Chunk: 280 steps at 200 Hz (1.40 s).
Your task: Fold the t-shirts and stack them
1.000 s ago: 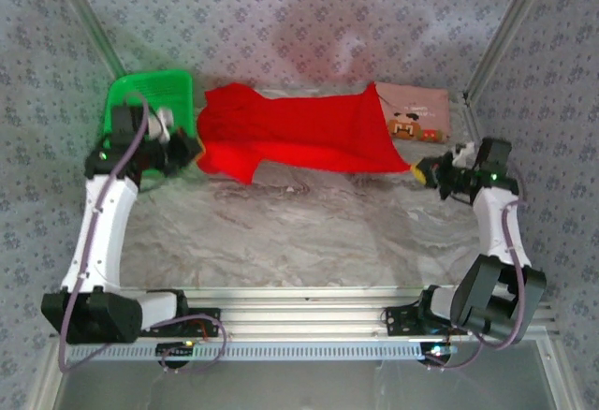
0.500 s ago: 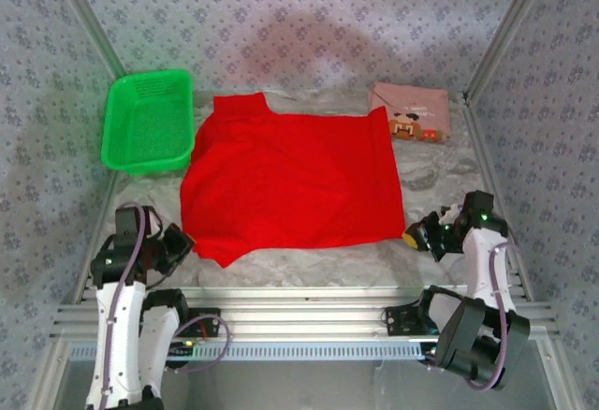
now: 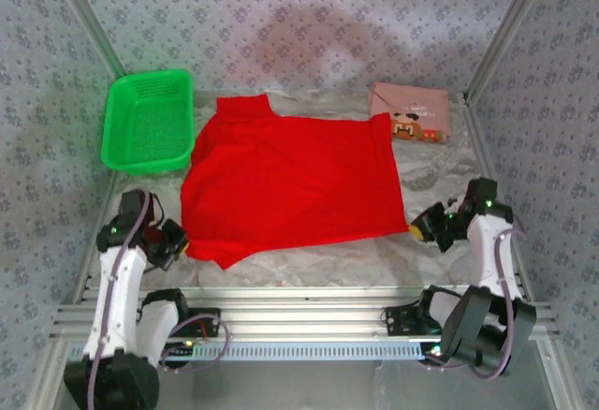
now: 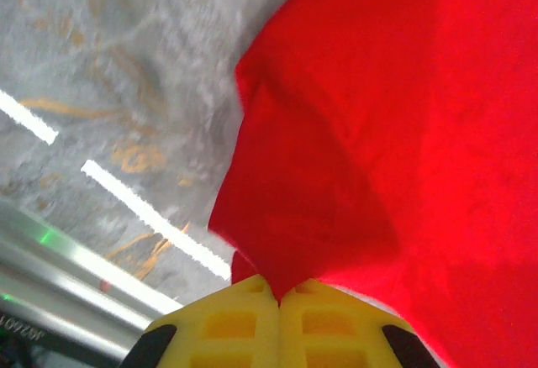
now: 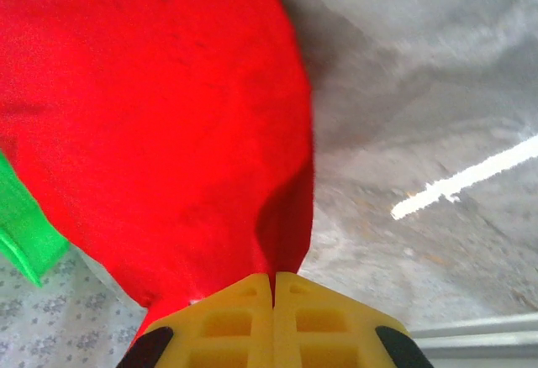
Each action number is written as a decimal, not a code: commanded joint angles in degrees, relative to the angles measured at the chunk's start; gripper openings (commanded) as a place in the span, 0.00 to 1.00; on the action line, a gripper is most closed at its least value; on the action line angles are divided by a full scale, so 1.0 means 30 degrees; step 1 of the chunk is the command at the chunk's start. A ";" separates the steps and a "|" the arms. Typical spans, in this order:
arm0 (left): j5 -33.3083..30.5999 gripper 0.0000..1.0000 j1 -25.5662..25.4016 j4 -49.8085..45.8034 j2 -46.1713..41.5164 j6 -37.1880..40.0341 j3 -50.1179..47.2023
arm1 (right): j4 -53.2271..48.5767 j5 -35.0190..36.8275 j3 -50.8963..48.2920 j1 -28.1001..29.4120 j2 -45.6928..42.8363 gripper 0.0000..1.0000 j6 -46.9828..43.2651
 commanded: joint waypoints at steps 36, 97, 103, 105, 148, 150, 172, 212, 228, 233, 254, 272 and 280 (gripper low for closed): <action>-0.0039 0.00 0.0854 0.4110 0.4490 0.1612 0.3417 | 0.2172 0.0248 0.3697 0.0859 0.4464 0.00 -0.0311; 0.0472 0.00 0.0846 0.5050 0.7350 0.2933 0.5485 | 0.3021 0.0393 0.5978 0.1693 0.8076 0.00 -0.0790; 0.0446 0.00 0.0845 0.5018 0.7523 0.3068 0.5649 | 0.3017 0.0422 0.6270 0.1803 0.8408 0.00 -0.0851; 0.0405 0.00 0.0846 0.5018 0.7572 0.3116 0.5703 | 0.3020 0.0402 0.6387 0.1849 0.8534 0.00 -0.0897; 0.0601 0.00 0.0830 0.5251 0.8812 0.3749 0.6414 | 0.2873 0.0640 0.7812 0.2542 1.0376 0.00 -0.1131; 0.0598 0.00 0.0828 0.5296 0.8854 0.3784 0.6450 | 0.2875 0.0655 0.7878 0.2576 1.0440 0.00 -0.1120; 0.0710 0.00 0.0746 0.5366 0.9640 0.4208 0.7127 | 0.2952 0.1007 0.8167 0.2735 1.1211 0.00 -0.1187; 0.0370 0.00 -0.0203 0.4916 1.1623 0.5247 0.8917 | 0.2700 0.1441 0.8985 0.2821 1.2529 0.00 -0.1585; 0.0082 0.00 -0.0684 0.4807 1.2386 0.5592 0.9602 | 0.2867 0.1582 0.9150 0.2845 1.2913 0.00 -0.1600; 0.0027 0.00 -0.0854 0.4784 1.2563 0.5687 0.9807 | 0.2875 0.1596 0.9209 0.2833 1.3034 0.00 -0.1620; -0.0265 0.00 -0.1321 0.4753 1.3329 0.5988 1.0577 | 0.2827 0.1833 0.9449 0.2880 1.3396 0.00 -0.1672; -0.0477 0.00 -0.1630 0.4751 1.3992 0.6166 1.1193 | 0.2790 0.1992 0.9578 0.2872 1.3670 0.00 -0.1720; -0.0538 0.00 -0.1729 0.4729 1.4286 0.6197 1.1473 | 0.2729 0.2043 0.9663 0.2847 1.3792 0.00 -0.1759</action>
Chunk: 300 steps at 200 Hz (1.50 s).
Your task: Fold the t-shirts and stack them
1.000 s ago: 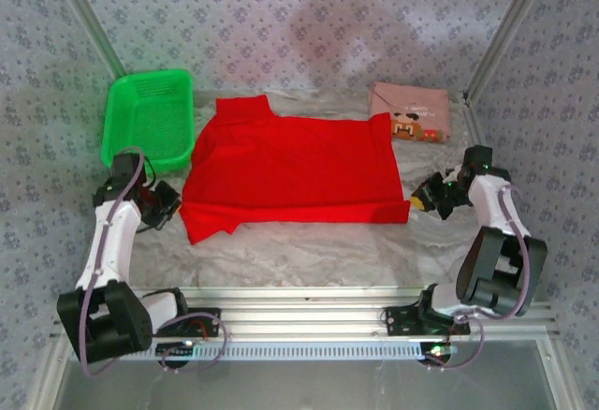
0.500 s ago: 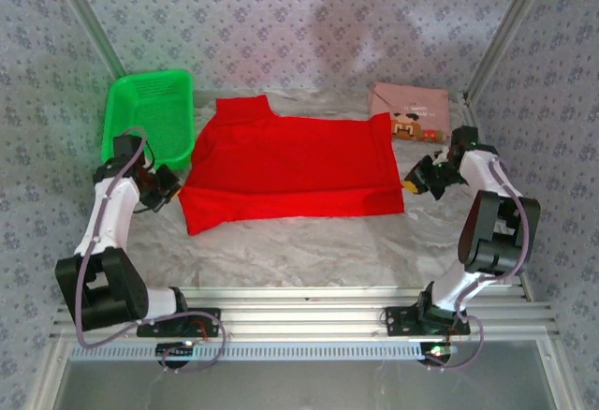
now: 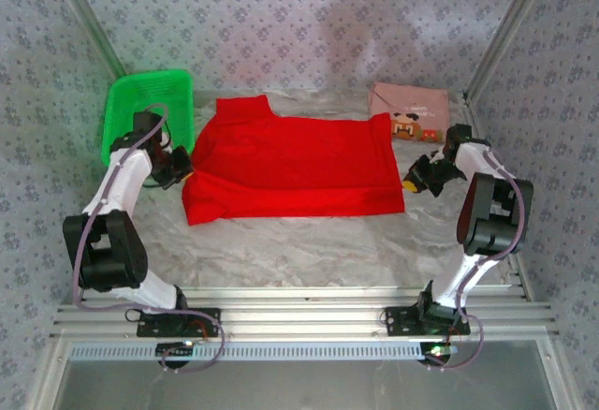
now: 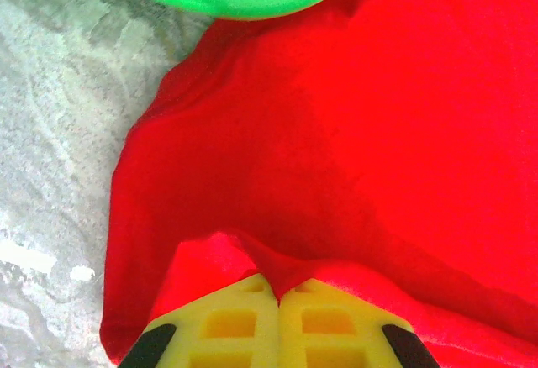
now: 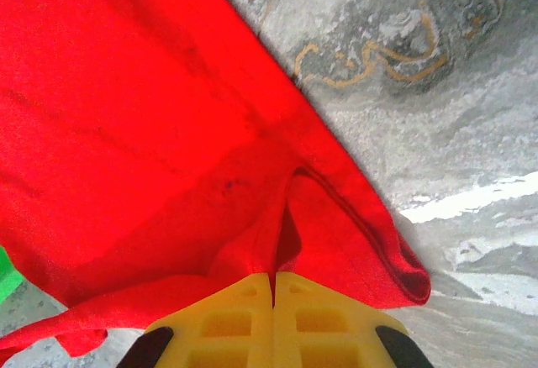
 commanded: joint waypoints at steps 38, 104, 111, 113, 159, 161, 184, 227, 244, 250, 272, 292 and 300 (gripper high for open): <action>-0.0835 0.00 -0.0333 -0.0098 0.1798 0.0799 0.2265 | -0.0427 0.0835 0.0891 0.0037 0.1082 0.00 -0.0493; -0.0721 0.00 -0.1114 -0.0265 0.3794 0.1391 0.4435 | -0.0616 0.1187 0.1380 0.0018 0.1905 0.00 -0.0704; -0.0690 0.00 -0.1160 -0.0352 0.4042 0.1448 0.4658 | -0.0574 0.1236 0.1417 0.0009 0.1978 0.01 -0.0728; -0.0692 0.00 -0.1182 -0.0374 0.4098 0.1465 0.4714 | -0.0562 0.1216 0.1408 0.0022 0.1990 0.01 -0.0714; -0.0275 0.31 -0.1366 -0.0177 0.5173 0.1441 0.5705 | -0.0026 0.0699 0.1454 -0.0007 0.2232 0.30 -0.0478; -0.0258 0.35 -0.1366 -0.0183 0.5193 0.1412 0.5737 | -0.0008 0.0664 0.1454 -0.0004 0.2178 0.33 -0.0454; 0.0641 0.66 -0.1373 -0.0154 0.4254 0.0835 0.6099 | -0.0132 0.0513 0.1371 -0.0025 0.1167 0.53 -0.0778; 0.2293 0.83 -0.1424 -0.1139 -0.1393 -0.0724 0.2650 | -0.1665 0.1191 -0.0558 0.0030 -0.3134 0.68 -0.2010; 0.2205 0.83 -0.1293 -0.2122 -0.3693 -0.0959 -0.0013 | -0.1996 0.1209 -0.2604 0.0113 -0.4609 0.69 -0.2117; 0.2296 0.83 -0.1199 -0.2233 -0.4470 -0.1156 -0.1078 | -0.1925 0.1178 -0.3101 0.0140 -0.5081 0.69 -0.2106; 0.2888 0.81 -0.0788 -0.1880 -0.6686 -0.1750 -0.4635 | -0.1059 0.0866 -0.4943 0.0209 -0.5857 0.69 -0.1740; 0.3194 0.77 0.0102 -0.1090 -0.7028 -0.1776 -0.6666 | -0.0175 0.0244 -0.5496 0.0474 -0.5263 0.68 -0.1498; 0.3117 0.76 0.0436 -0.0599 -0.6807 -0.1663 -0.7074 | 0.0083 0.0354 -0.5518 0.0667 -0.4973 0.67 -0.1483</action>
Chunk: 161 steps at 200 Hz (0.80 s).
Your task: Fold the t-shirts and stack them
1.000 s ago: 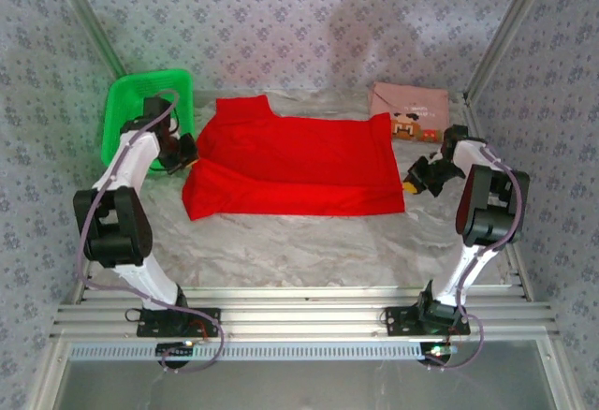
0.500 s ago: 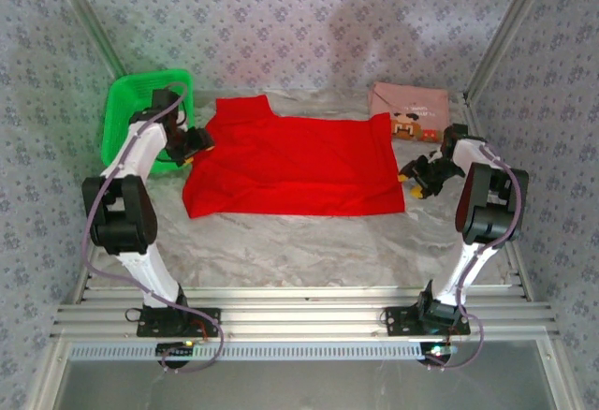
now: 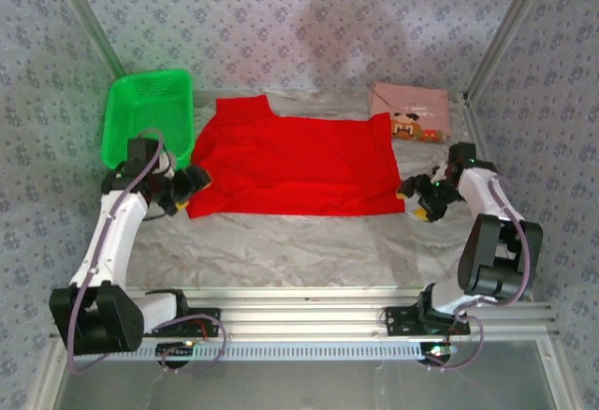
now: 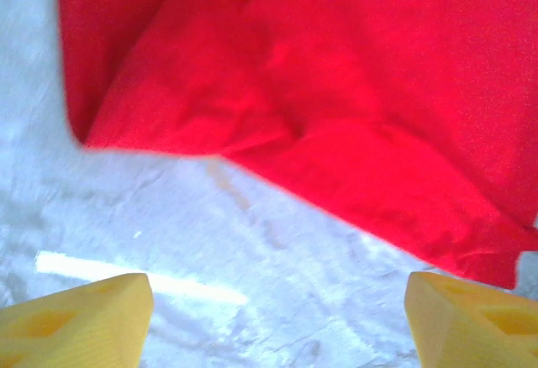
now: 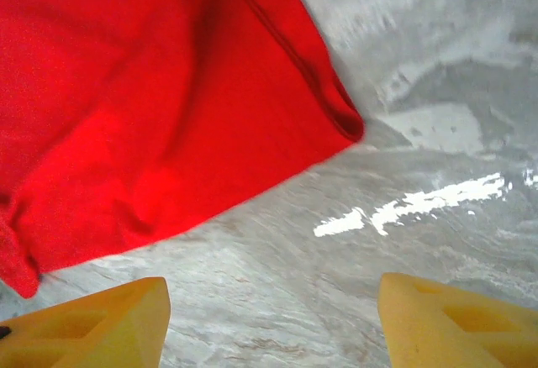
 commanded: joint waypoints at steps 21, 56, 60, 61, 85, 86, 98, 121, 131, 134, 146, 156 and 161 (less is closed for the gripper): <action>0.0486 0.70 0.1488 0.1525 0.1826 -0.0044 -0.1704 | 0.1473 -0.0406 -0.0195 0.0884 0.1786 0.64 0.0178; 0.0238 0.67 0.2175 0.3992 0.3675 -0.0071 -0.2096 | 0.2017 0.0290 0.0083 0.1464 0.3109 0.57 0.0286; 0.0273 0.67 0.2205 0.4274 0.3884 -0.0100 -0.2097 | 0.2016 0.0380 0.0094 0.1513 0.3205 0.57 0.0331; 0.0277 0.67 0.2202 0.4341 0.3933 -0.0108 -0.2111 | 0.2031 0.0408 0.0097 0.1513 0.3229 0.56 0.0335; 0.0259 0.66 0.2271 0.5444 0.4974 -0.0108 -0.1981 | 0.2584 0.0798 0.0153 0.1582 0.3698 0.53 0.0497; 0.0255 0.66 0.2264 0.5483 0.5005 -0.0097 -0.1980 | 0.2593 0.0793 0.0142 0.1577 0.3725 0.53 0.0492; 0.0097 0.66 0.2285 0.5817 0.5381 0.0012 -0.1896 | 0.2585 0.1038 0.0380 0.1574 0.4206 0.50 0.0539; -0.0032 0.64 0.2325 0.6430 0.6187 0.0199 -0.1553 | 0.3034 0.1566 0.0876 0.1588 0.4996 0.46 0.0821; 0.0075 0.62 0.2343 0.6710 0.6563 0.0258 -0.1360 | 0.3177 0.1732 0.1171 0.1612 0.5328 0.44 0.0938; 0.0054 0.62 0.2345 0.6747 0.6678 0.0279 -0.1279 | 0.3187 0.1767 0.1278 0.1632 0.5453 0.44 0.0956; -0.0054 0.60 0.2345 0.6911 0.7236 0.0379 -0.1025 | 0.3236 0.2025 0.1709 0.1738 0.5856 0.41 0.1063; -0.0099 0.55 0.2345 0.7044 0.7691 0.0485 -0.0815 | 0.3215 0.2179 0.1995 0.1803 0.6109 0.37 0.1108; -0.0143 0.54 0.2337 0.7087 0.7872 0.0521 -0.0689 | 0.3178 0.2236 0.2162 0.1829 0.6219 0.34 0.1149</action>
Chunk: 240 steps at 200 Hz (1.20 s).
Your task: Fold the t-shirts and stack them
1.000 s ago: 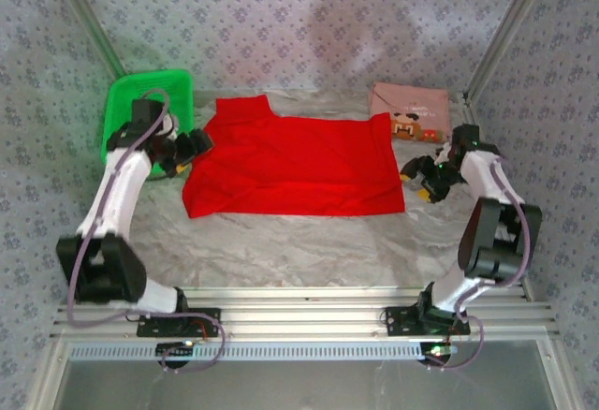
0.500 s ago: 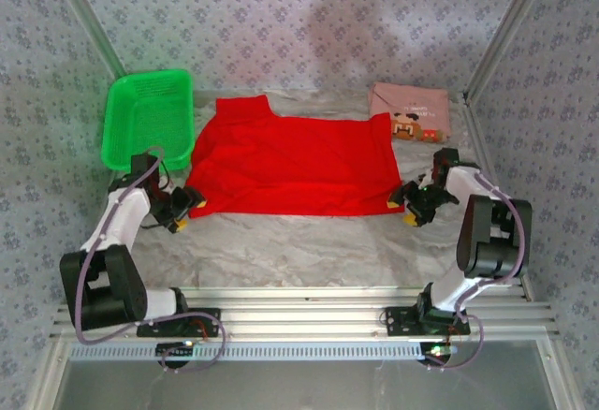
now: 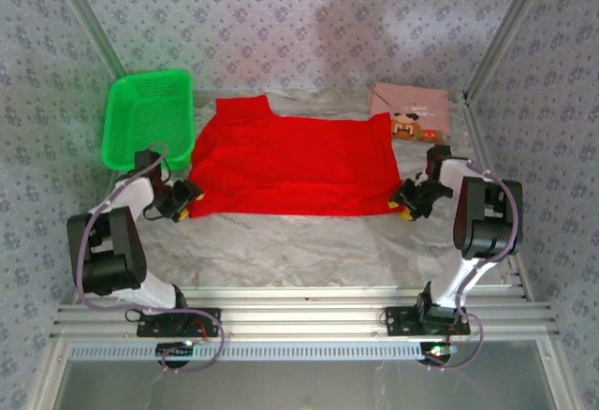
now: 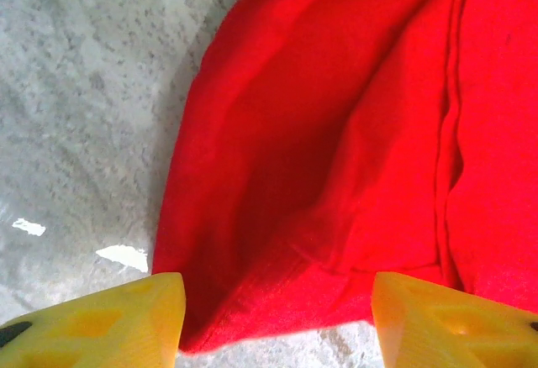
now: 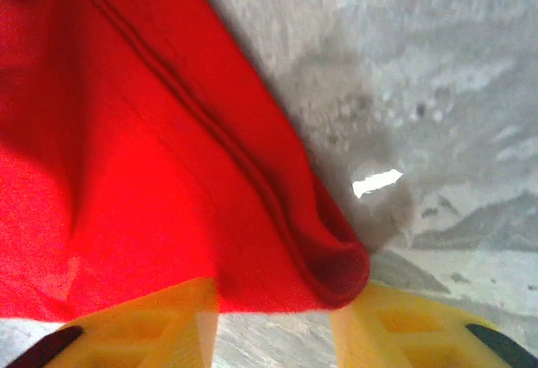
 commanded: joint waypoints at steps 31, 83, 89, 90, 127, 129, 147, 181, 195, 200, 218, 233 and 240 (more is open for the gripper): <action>-0.0222 0.38 0.0059 0.0567 0.1917 0.1079 0.1823 | 0.0573 0.1540 0.1364 0.0264 0.1317 0.17 0.0118; -0.1103 0.09 0.0626 -0.0997 0.1506 0.2797 0.1910 | 0.0181 0.1945 0.0657 0.0033 0.0220 0.00 -0.0115; -0.1152 0.08 0.0806 -0.1078 0.1197 0.2969 0.1733 | -0.0005 0.2057 0.0526 0.0014 -0.0080 0.00 -0.0183; -0.1161 0.07 0.0831 -0.1112 0.1133 0.3012 0.1704 | -0.0028 0.2078 0.0492 0.0021 -0.0128 0.00 -0.0216; -0.1619 0.04 0.1250 -0.1762 0.0013 0.3955 0.0920 | -0.1419 0.2727 -0.0824 -0.0211 -0.2110 0.00 -0.0496; -0.1648 0.04 0.1269 -0.1769 -0.0038 0.3977 0.0856 | -0.1470 0.2790 -0.0939 -0.0222 -0.2242 0.00 -0.0494; -0.1827 0.04 0.1442 -0.1982 -0.0580 0.4111 0.0410 | -0.2086 0.3100 -0.1796 -0.0539 -0.3334 0.00 -0.0545; -0.1010 0.06 0.1384 -0.2324 -0.1490 0.4244 -0.0875 | -0.3256 0.3494 -0.3078 -0.0843 -0.5210 0.00 -0.0674; -0.1137 0.08 0.1281 -0.2255 -0.2022 0.4068 -0.1724 | -0.3421 0.3595 -0.3679 -0.1033 -0.6064 0.00 -0.0553; -0.1281 0.08 0.1199 -0.2255 -0.2169 0.3894 -0.1898 | -0.3390 0.3567 -0.3913 -0.1081 -0.6246 0.00 -0.0548; -0.1271 0.13 0.0909 -0.2543 -0.2329 0.3527 -0.1632 | -0.3233 0.3484 -0.4366 -0.1196 -0.6242 0.07 -0.0527; -0.1854 0.27 0.0864 -0.3016 -0.2396 0.3036 -0.1104 | -0.3099 0.3350 -0.4439 -0.1261 -0.6386 0.18 -0.0455; -0.1933 0.37 0.0852 -0.3770 -0.2558 0.2822 -0.0784 | -0.3091 0.3383 -0.4307 -0.1268 -0.6696 0.25 -0.0417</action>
